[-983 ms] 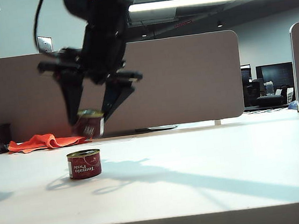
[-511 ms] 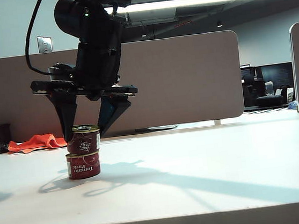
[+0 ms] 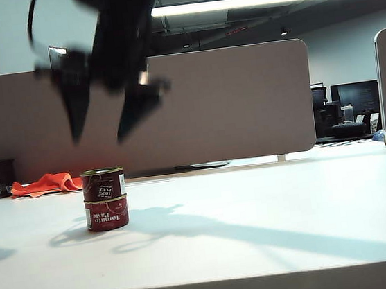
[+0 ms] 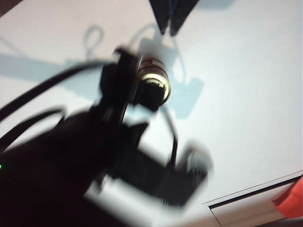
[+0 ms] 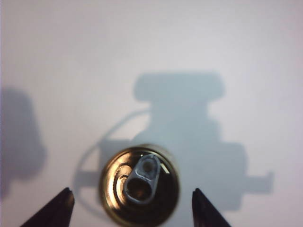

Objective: Stack a can of tomatoes on the right onto the can of tomatoes on the left.

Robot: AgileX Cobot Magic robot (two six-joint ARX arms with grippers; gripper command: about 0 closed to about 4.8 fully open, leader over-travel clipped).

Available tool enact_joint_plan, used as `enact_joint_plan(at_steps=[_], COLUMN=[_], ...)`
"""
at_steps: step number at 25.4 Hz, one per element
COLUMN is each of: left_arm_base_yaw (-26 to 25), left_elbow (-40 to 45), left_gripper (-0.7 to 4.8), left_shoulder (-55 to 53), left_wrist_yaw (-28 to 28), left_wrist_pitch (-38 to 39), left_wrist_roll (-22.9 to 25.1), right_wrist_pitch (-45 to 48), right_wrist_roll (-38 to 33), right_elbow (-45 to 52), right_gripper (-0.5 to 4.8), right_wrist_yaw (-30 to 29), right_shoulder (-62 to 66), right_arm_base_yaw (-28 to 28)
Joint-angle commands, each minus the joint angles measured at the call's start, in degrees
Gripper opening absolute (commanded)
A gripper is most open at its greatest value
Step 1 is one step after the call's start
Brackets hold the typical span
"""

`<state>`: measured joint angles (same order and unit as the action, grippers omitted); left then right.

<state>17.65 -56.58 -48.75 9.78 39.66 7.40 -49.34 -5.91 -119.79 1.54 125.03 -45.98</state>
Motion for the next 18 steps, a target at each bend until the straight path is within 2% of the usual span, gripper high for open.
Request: enact_joint_plan(at_steps=[1,3,4,7,10,12,14,15,18], left_arm_base_yaw=[-0.1,-0.1,-0.1,-0.1,0.1,0.9,2.2,3.2,4.8], left_elbow=[-0.5,-0.5,-0.5,-0.4,-0.4,-0.4,0.0,0.3,1.2], left_gripper=[-0.05,-0.05,-0.05,-0.05,-0.05,-0.05,-0.05,-0.05,-0.05], left_shoulder=[0.1,0.1,0.4,1.6,3.6,5.2,8.2,10.4,15.2], left_wrist_yaw=[-0.1,-0.2,-0.1,-0.2,-2.3,-4.1,-4.9,-4.7,-4.6], left_wrist_pitch=[-1.2,-1.1,-1.0,-1.0,-1.1,-1.1,-1.0,0.0,2.2], left_wrist_roll=[0.3,0.3,0.3,0.3,0.3,0.4,0.7,0.7,0.5], right_wrist_pitch=[1.4,-0.1,-2.7,-7.9,-9.1,-8.9,-8.9,-8.7,-8.6], right_wrist_roll=[0.2,0.4,1.7,4.6,5.1,5.1,5.1,5.0,4.8], right_elbow=[-2.6,-2.6,-2.5,-2.4,0.1,2.6,8.1,13.1,21.5], right_gripper=[3.36,2.60,1.90,1.12,0.40,0.40,0.40,0.40,0.40], right_wrist_yaw=[3.8,6.2,8.0,10.6,10.6,10.7,13.7,17.2,20.6], right_shoulder=[-7.1,-12.7,-16.0,-21.4,-27.8,-32.4,-40.8,-47.2,-57.8], right_arm_base_yaw=[0.9,1.7,2.3,3.1,4.2,5.0,5.5,5.5,5.5])
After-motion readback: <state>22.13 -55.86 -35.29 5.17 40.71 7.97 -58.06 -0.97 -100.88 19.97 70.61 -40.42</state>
